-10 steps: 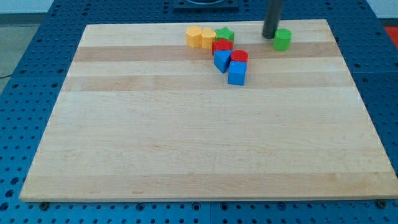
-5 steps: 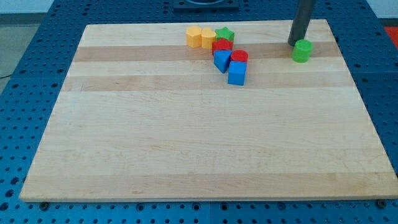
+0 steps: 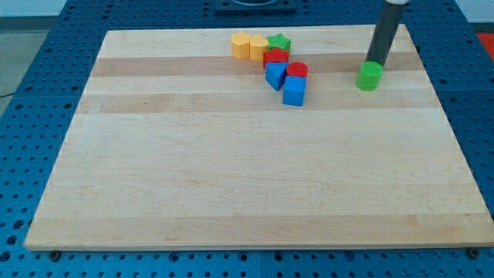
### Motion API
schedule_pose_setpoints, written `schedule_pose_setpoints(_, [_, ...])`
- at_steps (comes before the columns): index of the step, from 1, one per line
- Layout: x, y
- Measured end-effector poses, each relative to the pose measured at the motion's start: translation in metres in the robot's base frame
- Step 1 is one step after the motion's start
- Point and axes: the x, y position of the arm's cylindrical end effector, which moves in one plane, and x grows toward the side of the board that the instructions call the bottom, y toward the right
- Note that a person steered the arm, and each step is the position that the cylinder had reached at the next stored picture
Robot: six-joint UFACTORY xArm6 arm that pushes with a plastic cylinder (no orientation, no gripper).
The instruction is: Slide the green circle towards the bottom right corner
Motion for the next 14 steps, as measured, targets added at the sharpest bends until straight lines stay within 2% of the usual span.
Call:
schedule_pose_setpoints(3, [0.092,-0.012])
schedule_pose_setpoints(5, [0.054,-0.030])
schedule_pose_setpoints(6, [0.062,-0.054])
schedule_pose_setpoints(10, [0.151,-0.044])
schedule_pose_setpoints(12, [0.142,-0.065])
schedule_pose_setpoints(14, [0.164,-0.063])
